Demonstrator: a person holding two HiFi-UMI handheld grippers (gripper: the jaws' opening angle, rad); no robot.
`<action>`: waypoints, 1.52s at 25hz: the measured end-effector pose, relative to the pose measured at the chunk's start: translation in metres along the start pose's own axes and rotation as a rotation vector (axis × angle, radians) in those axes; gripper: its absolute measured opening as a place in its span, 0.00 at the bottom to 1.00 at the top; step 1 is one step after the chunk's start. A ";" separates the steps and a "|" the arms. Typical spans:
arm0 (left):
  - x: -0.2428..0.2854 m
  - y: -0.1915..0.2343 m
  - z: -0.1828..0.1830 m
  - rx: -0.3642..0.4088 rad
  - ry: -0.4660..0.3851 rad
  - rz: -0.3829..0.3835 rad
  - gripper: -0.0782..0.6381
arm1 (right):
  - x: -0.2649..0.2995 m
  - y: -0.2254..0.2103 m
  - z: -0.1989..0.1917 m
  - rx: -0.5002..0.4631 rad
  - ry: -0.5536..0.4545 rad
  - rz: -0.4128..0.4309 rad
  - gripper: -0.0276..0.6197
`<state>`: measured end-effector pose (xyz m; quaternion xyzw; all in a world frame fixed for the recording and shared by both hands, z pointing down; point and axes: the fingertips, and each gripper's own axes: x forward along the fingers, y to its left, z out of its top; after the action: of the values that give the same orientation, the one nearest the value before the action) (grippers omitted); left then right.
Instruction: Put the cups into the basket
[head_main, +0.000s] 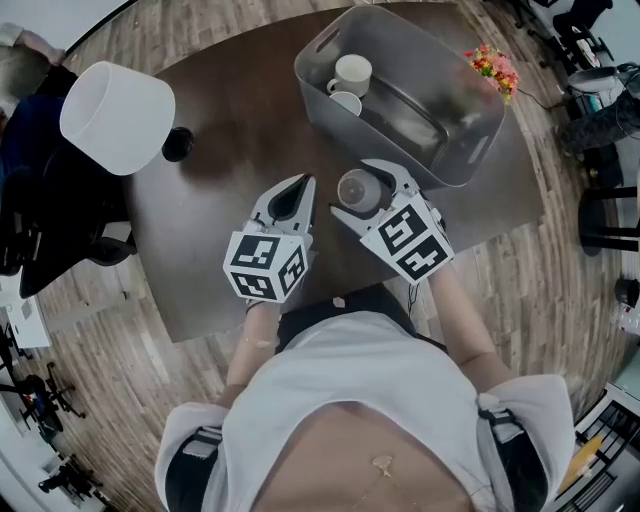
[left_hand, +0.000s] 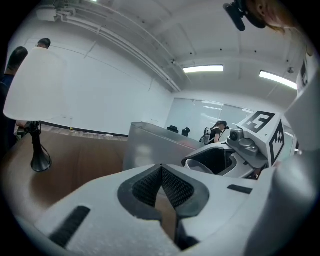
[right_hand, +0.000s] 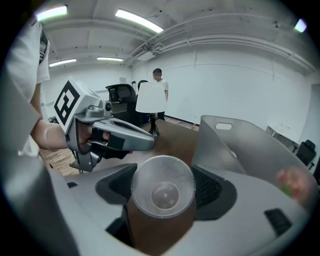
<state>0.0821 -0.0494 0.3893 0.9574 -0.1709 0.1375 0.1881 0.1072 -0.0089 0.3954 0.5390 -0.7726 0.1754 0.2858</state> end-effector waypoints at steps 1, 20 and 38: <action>0.002 -0.002 0.001 0.002 0.001 -0.003 0.12 | -0.001 -0.001 0.000 -0.002 0.001 0.002 0.57; 0.033 -0.024 0.090 0.070 -0.068 -0.040 0.12 | -0.071 -0.027 0.075 -0.204 -0.047 0.239 0.57; 0.084 -0.008 0.084 0.016 -0.065 0.040 0.12 | -0.055 -0.152 0.048 -0.155 -0.004 0.171 0.57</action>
<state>0.1779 -0.0994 0.3394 0.9592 -0.1947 0.1115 0.1720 0.2512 -0.0507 0.3172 0.4478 -0.8276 0.1380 0.3091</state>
